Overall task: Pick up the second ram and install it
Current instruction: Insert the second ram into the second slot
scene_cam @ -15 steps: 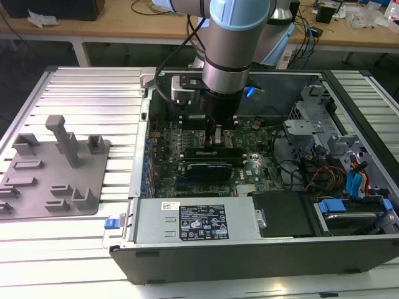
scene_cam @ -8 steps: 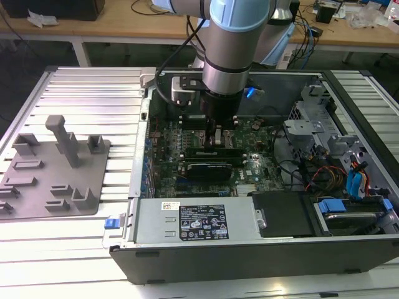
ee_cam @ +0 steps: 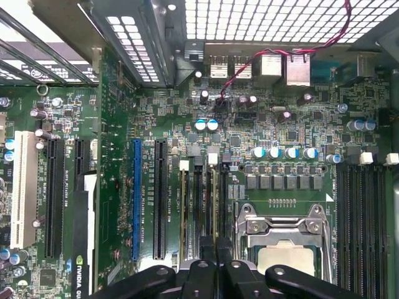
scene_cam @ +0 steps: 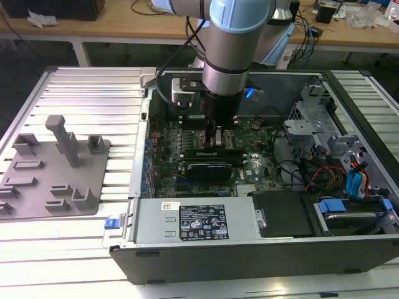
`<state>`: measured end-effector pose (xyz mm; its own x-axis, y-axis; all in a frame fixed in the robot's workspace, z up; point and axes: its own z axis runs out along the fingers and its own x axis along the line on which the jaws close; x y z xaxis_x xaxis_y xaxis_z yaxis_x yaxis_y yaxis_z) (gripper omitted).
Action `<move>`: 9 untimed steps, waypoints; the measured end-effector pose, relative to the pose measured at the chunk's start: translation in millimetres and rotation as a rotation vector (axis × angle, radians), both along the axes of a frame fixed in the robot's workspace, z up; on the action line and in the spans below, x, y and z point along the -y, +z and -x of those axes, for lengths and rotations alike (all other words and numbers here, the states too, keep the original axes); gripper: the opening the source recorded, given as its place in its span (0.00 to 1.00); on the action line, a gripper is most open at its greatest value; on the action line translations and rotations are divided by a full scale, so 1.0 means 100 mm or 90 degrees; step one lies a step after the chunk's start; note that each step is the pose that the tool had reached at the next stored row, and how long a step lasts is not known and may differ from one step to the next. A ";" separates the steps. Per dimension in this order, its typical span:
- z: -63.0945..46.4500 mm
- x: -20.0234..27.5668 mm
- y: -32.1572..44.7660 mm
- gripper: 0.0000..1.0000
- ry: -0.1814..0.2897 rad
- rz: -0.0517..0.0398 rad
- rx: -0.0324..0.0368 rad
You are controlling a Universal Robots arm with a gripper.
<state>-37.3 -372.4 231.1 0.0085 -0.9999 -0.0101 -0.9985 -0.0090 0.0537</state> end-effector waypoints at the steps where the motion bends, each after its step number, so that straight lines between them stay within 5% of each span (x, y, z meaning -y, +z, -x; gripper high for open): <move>1: 0.00 0.000 -0.001 0.09 0.000 0.0000 0.0000; 9: 0.00 0.000 -0.051 0.09 0.000 -0.0001 0.0000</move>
